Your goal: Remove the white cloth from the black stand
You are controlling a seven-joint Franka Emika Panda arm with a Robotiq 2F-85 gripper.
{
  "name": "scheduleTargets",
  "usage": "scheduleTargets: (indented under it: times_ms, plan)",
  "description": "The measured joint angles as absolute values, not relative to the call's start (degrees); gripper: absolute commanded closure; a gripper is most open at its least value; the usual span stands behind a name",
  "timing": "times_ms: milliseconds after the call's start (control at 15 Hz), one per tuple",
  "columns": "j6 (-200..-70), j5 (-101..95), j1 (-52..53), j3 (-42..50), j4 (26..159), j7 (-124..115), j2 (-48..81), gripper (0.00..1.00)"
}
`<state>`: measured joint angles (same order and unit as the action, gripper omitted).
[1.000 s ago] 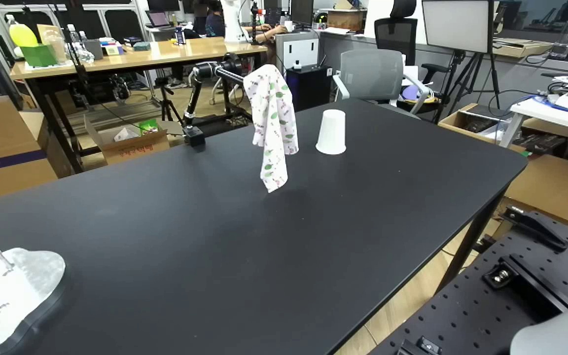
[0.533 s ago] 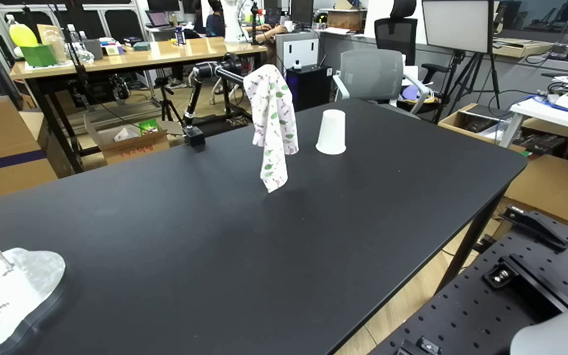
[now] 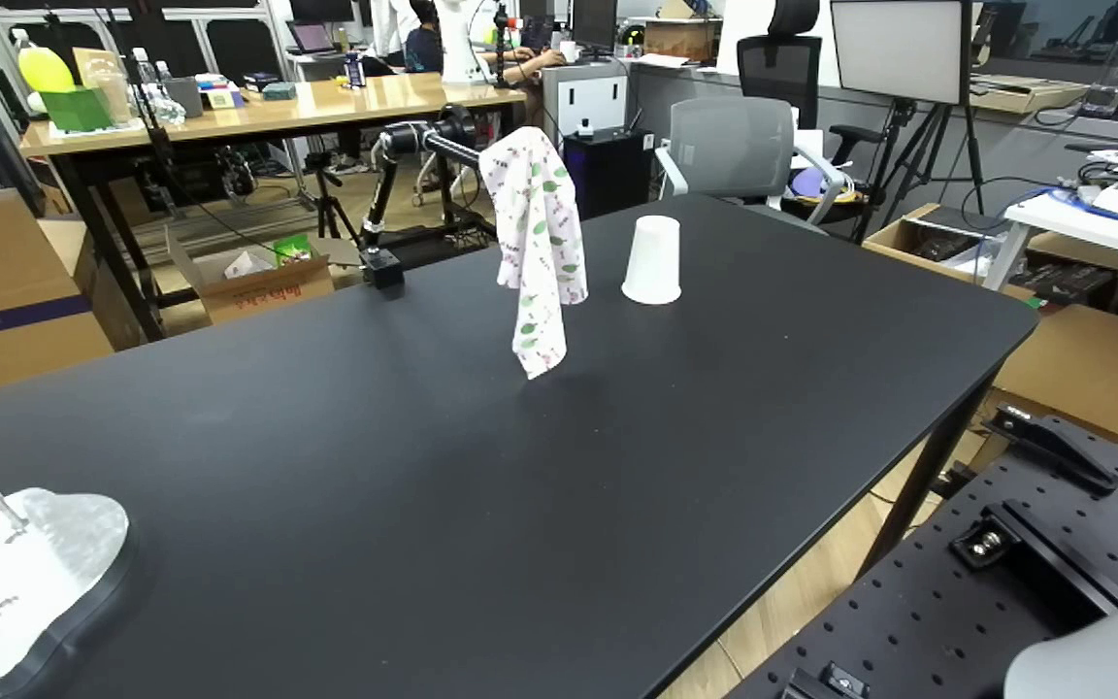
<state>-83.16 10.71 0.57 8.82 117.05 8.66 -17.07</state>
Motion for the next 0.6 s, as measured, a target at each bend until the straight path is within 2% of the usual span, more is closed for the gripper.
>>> scheduleTargets:
  times_ms: [133,400,600]
  plan:
    - [-86.3,9.6,0.4,8.4,117.1,8.7,-16.5,0.00]
    - [-106.2,4.0,-0.8,6.5,117.2,7.6,-9.6,0.00]
    - [-113.9,3.0,-2.1,6.4,117.1,6.1,-5.5,0.00]
